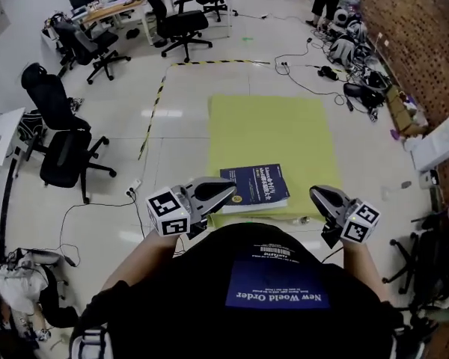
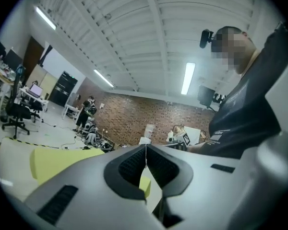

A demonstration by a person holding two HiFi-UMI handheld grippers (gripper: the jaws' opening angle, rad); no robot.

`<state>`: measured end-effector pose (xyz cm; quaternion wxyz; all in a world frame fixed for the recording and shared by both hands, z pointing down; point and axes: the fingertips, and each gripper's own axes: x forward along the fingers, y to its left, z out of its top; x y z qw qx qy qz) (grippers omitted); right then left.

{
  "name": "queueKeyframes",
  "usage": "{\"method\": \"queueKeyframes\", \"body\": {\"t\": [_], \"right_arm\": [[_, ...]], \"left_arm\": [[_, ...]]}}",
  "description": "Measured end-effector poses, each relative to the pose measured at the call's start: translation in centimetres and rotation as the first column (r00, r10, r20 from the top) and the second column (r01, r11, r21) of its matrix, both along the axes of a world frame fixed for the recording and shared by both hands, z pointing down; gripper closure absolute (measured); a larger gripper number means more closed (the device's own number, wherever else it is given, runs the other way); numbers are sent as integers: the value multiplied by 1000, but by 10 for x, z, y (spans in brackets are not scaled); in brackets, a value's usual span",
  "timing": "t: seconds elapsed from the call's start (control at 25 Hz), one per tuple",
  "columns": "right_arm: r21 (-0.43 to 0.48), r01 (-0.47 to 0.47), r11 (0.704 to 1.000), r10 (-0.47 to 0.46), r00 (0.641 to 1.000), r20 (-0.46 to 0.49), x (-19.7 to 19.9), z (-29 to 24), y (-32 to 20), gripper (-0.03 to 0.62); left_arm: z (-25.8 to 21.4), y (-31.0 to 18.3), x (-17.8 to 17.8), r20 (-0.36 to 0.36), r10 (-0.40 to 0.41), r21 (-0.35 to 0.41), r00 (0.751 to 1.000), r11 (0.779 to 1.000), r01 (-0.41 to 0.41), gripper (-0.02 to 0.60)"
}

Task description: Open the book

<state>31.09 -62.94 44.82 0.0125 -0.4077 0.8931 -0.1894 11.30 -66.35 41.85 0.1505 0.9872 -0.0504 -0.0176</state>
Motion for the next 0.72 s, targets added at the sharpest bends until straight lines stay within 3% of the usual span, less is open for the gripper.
{"method": "queueKeyframes", "body": {"t": [0.12,0.28,0.36,0.4,0.48,0.56,0.6,0.64,0.72], "right_arm": [[-26,-59,998,58,998,-31,-14,6,-25,608],[-70,-35,997,26,993,-115,-24,11,-47,608],[-85,12,996,-24,989,-147,-21,15,-61,608],[-99,47,994,-64,983,-170,-20,20,-66,542],[-129,141,982,-169,957,-236,-17,37,-71,517],[-162,259,952,-299,898,-323,-18,62,-74,489],[-184,321,929,-368,851,-374,-19,78,-74,478],[-210,385,899,-439,790,-429,-20,95,-71,464],[-252,513,821,-559,631,-537,-24,127,-64,433]], "left_arm": [[18,-36,-10,53,79,0,995,997,-79,586],[48,-64,4,180,160,13,971,986,-165,584],[64,-75,18,268,182,66,946,976,-206,584],[74,-76,25,316,192,94,929,968,-232,584],[98,-72,39,416,213,129,884,949,-289,549],[126,-64,45,525,232,128,819,930,-345,504],[142,-58,45,579,242,121,779,919,-375,487],[159,-51,43,630,250,116,735,906,-408,461],[192,-39,40,722,254,128,643,865,-485,426]]}}
